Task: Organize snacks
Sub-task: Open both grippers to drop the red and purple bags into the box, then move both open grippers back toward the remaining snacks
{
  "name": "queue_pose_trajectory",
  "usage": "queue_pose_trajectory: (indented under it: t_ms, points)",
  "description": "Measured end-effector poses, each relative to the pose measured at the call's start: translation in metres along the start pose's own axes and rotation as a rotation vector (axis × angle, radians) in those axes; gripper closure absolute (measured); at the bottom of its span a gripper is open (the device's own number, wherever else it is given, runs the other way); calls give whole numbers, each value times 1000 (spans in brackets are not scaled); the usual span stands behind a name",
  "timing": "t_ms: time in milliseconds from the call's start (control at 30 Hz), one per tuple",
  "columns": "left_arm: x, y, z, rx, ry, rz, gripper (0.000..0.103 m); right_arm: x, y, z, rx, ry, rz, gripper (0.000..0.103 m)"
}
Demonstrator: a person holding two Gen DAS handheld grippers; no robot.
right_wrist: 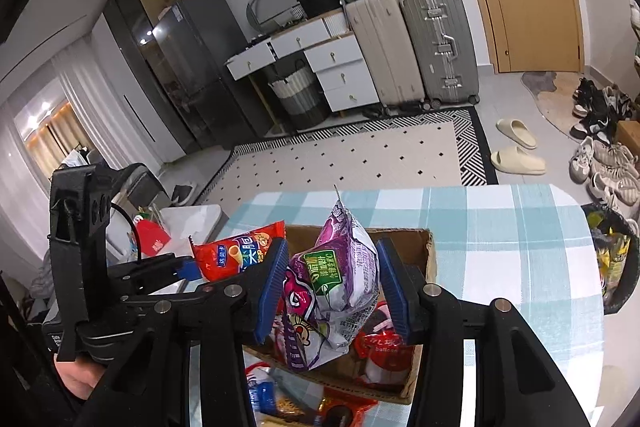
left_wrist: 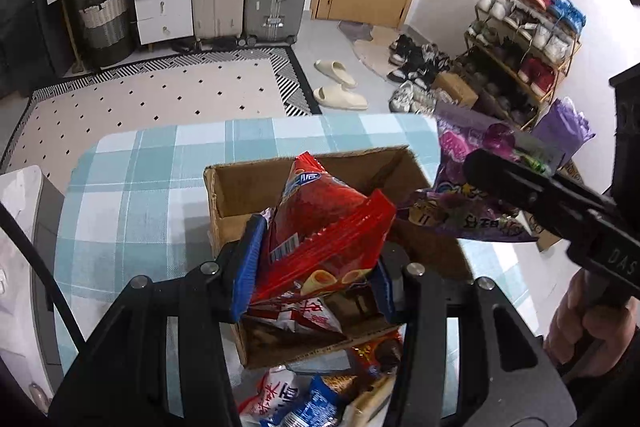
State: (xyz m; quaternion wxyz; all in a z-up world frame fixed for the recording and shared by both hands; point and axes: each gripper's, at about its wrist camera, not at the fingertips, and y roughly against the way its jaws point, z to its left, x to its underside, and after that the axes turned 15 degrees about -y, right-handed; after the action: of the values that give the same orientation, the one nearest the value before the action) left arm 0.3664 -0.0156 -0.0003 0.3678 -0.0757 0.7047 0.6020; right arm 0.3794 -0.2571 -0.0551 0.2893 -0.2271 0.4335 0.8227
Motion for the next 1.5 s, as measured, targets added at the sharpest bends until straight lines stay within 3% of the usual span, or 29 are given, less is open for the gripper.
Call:
queue_pose_trajectory:
  t_ms: [300,767,900,933,1167,1333,1500]
  points:
    - [2,-34,4,4,-15,36,58,4,-26,-11,15,10,36,57]
    - [4,-45,10,19,9,51,58,17,-56,-25,53,12,107,55]
    - [3,-31,15,1,19,35,58,20,-58,-25,59,12,118,31]
    - [4,-27,15,-1,19,31,58,20,-55,-23,52,12,104,29]
    - [11,13,9,-12,13,-13,54,21,-25,-10,36,29,65,29]
    - [23,52,-4,-48,-8,-71,52,26,8,5,7,36,28,19]
    - [54,99,-19,-148,-24,-181,44,39,45,21,-33,51,-12,16]
